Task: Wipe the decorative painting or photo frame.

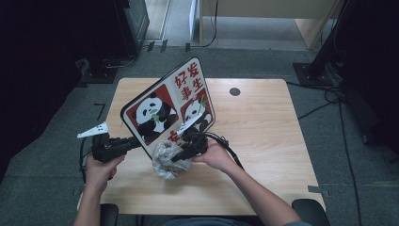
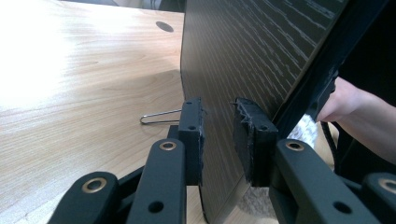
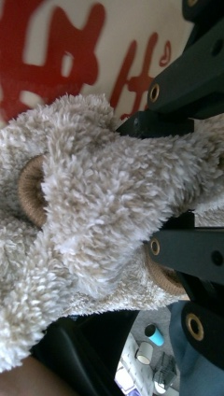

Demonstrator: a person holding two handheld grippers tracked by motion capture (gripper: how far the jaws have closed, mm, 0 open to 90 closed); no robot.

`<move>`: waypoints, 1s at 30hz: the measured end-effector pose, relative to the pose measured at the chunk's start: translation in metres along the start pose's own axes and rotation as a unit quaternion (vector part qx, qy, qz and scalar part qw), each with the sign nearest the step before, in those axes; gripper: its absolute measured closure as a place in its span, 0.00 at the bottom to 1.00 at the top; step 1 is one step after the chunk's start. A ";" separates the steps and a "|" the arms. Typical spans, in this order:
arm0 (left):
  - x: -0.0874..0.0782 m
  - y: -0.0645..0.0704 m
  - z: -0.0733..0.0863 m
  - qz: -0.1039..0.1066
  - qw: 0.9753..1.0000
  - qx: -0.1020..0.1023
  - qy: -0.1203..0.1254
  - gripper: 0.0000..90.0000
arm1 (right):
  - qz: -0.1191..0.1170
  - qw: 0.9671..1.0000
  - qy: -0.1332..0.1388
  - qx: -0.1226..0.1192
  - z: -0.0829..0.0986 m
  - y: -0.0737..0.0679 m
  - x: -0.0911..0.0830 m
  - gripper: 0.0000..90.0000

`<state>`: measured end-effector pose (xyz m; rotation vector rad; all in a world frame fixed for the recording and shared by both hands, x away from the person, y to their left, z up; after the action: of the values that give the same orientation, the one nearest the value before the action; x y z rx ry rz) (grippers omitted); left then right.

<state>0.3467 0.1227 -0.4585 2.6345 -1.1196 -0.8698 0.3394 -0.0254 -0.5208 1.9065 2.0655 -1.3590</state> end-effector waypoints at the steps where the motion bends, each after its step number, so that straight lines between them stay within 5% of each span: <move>1: 0.000 0.000 0.000 0.000 1.000 0.000 0.000 0.81 | 0.001 1.000 -0.002 0.003 0.002 0.001 0.001 0.73; 15: 0.000 -0.001 0.001 -0.004 1.000 -0.001 -0.001 0.79 | 0.004 1.000 -0.011 0.017 0.024 0.010 0.012 0.73; 30: 0.000 -0.002 0.001 -0.008 1.000 0.003 -0.001 0.75 | 0.000 1.000 -0.008 -0.003 0.003 -0.012 -0.004 0.73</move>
<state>0.3475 0.1239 -0.4597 2.6510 -1.1045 -0.8745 0.3286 -0.0286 -0.5139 1.8884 2.0595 -1.3602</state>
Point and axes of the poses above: each handheld gripper's, and its own axes: x roughly forward along the jaws, z roughly out of its underside, y roughly to its right, the point moved 10 cm from there along x, roughly forward along the jaws, and after that the axes turned 13 degrees about -z, right-handed, at the moved point
